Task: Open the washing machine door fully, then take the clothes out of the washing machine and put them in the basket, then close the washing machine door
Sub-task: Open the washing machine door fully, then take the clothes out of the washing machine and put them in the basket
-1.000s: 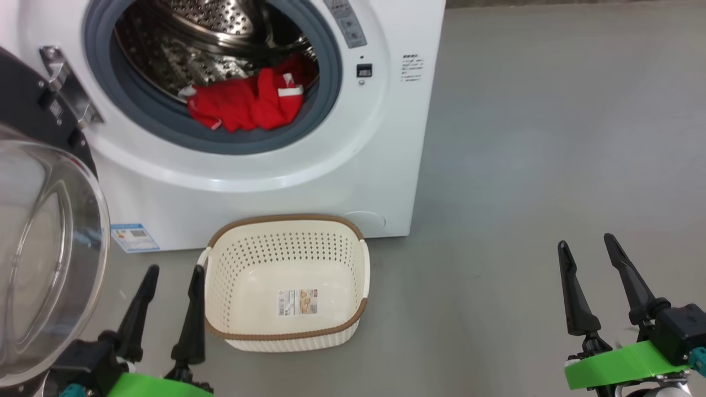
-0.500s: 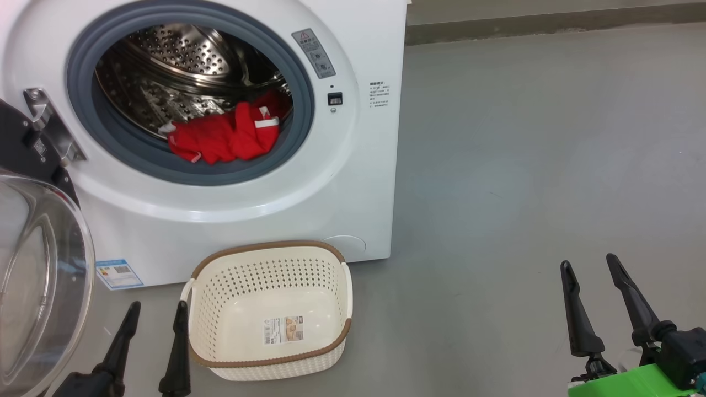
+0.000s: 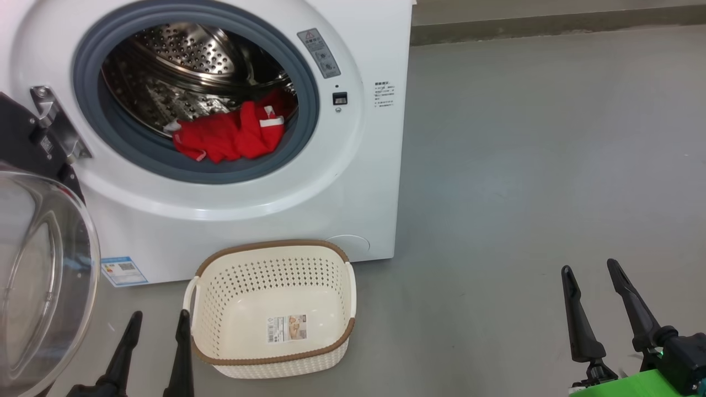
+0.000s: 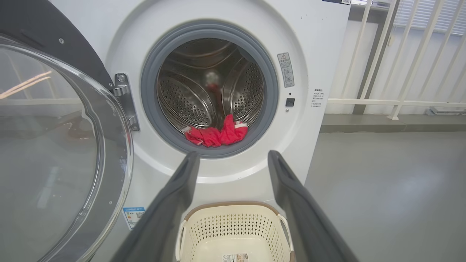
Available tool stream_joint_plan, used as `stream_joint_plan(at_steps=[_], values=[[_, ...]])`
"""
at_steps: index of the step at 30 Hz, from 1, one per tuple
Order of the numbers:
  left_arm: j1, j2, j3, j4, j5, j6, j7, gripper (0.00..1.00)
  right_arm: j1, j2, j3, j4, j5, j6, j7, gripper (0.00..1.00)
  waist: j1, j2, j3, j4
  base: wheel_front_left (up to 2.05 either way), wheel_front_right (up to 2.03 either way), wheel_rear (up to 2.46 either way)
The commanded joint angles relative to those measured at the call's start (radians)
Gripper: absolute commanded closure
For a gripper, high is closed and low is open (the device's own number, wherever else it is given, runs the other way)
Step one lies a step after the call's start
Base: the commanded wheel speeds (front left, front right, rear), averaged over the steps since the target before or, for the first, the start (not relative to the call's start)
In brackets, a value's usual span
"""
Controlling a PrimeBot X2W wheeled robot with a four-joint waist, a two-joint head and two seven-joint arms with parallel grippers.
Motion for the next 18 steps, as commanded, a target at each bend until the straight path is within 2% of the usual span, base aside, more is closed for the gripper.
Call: stream_joint_plan(at_steps=[1,9,18], values=[[-0.030,0.014,0.032,-0.030,0.015,0.012,-0.001,0.00,-0.021,-0.013,0.021,-0.025,0.005,0.006,-0.006,0.00,0.0000,0.0000,0.000,0.006,0.00,0.00,0.00],[-0.039,0.017,0.022,-0.037,0.020,0.020,0.011,0.00,-0.026,-0.013,0.029,-0.017,0.010,0.006,-0.006,0.00,0.0000,0.0000,-0.003,0.014,0.48,-0.48,0.00],[-0.048,0.011,0.024,-0.049,0.011,0.035,0.008,0.00,-0.025,-0.013,0.039,-0.012,0.017,0.006,-0.006,0.00,0.0000,0.0000,0.000,0.017,1.50,-1.50,0.00]])
